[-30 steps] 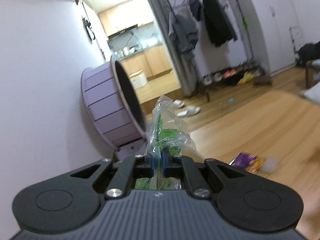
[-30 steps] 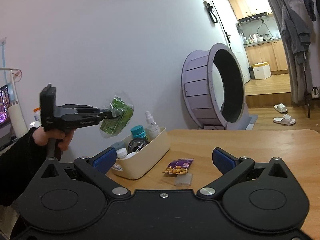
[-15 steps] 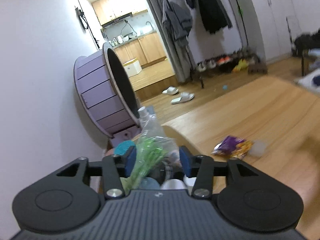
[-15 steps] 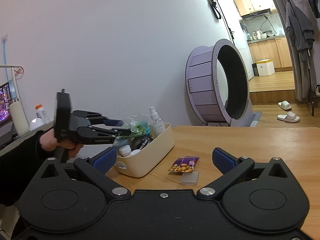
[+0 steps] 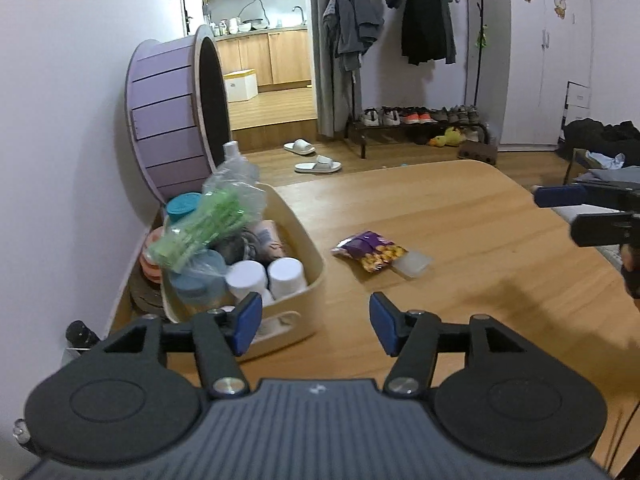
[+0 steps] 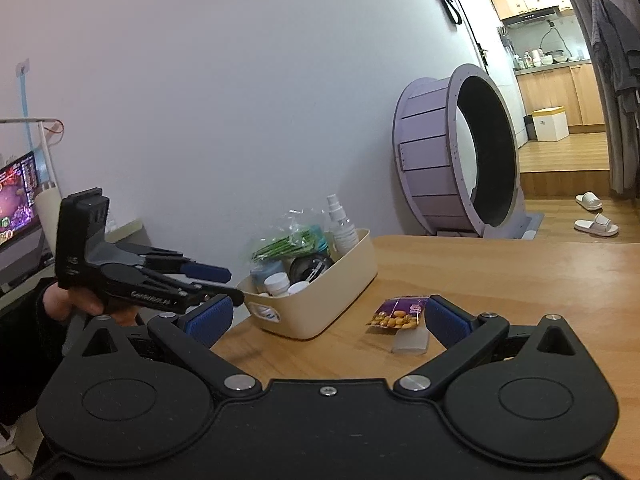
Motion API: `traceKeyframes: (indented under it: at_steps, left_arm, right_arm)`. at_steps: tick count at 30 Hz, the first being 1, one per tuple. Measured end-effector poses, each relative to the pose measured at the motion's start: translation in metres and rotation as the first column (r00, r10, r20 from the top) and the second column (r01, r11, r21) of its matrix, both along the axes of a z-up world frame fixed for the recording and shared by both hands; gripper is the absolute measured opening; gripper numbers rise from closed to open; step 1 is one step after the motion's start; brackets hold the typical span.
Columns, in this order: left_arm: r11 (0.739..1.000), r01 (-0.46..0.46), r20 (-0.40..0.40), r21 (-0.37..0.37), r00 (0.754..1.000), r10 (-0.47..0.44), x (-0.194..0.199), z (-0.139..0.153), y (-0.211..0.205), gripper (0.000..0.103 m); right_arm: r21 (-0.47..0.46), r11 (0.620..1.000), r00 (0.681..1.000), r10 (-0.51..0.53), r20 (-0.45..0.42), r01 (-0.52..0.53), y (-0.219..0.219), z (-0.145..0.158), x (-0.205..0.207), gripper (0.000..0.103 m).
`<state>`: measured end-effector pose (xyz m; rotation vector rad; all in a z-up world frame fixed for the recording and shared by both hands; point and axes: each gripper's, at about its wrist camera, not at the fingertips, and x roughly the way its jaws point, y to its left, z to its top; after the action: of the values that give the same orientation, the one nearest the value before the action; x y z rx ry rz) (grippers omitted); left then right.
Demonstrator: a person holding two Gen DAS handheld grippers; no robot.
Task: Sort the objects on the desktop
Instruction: 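Move the open left gripper to the purple snack packet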
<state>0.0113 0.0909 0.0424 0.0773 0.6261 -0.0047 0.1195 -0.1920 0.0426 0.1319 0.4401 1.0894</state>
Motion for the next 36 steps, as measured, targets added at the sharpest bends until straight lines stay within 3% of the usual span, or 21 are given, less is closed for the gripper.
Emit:
traceKeyframes:
  at_steps: [9, 15, 21, 26, 29, 33, 36]
  left_arm:
    - [0.998, 0.062, -0.041, 0.015, 0.997, -0.061, 0.014, -0.012, -0.039, 0.063]
    - [0.997, 0.071, -0.046, -0.031, 0.996, -0.073, 0.028, -0.022, -0.050, 0.064]
    - [0.994, 0.109, -0.062, -0.017, 0.992, -0.110, 0.052, -0.033, -0.067, 0.064]
    - [0.997, 0.074, -0.047, 0.010, 0.996, -0.073, 0.076, -0.044, -0.074, 0.064]
    - [0.998, 0.058, -0.033, -0.021, 0.998, -0.059, 0.089, -0.047, -0.071, 0.063]
    - [0.996, -0.039, -0.046, -0.086, 0.998, 0.035, 0.108, -0.050, -0.061, 0.063]
    - [0.995, -0.083, -0.041, -0.061, 0.996, 0.080, 0.118, -0.053, -0.066, 0.063]
  right_arm:
    - [-0.041, 0.998, 0.999, -0.039, 0.008, 0.039, 0.000, -0.002, 0.003, 0.103]
    - [-0.048, 0.996, 0.997, -0.079, 0.001, 0.079, -0.007, -0.003, 0.010, 0.103]
    - [-0.064, 0.987, 0.989, -0.149, -0.002, 0.148, -0.019, -0.005, 0.019, 0.103]
    - [-0.062, 0.980, 0.982, -0.188, -0.013, 0.187, -0.024, -0.009, 0.025, 0.103]
    - [-0.063, 0.979, 0.980, -0.196, -0.014, 0.195, -0.025, -0.010, 0.028, 0.103]
    - [-0.055, 0.979, 0.980, -0.196, -0.021, 0.195, -0.028, -0.011, 0.030, 0.103]
    - [-0.041, 0.980, 0.981, -0.195, -0.027, 0.193, -0.031, -0.011, 0.031, 0.103]
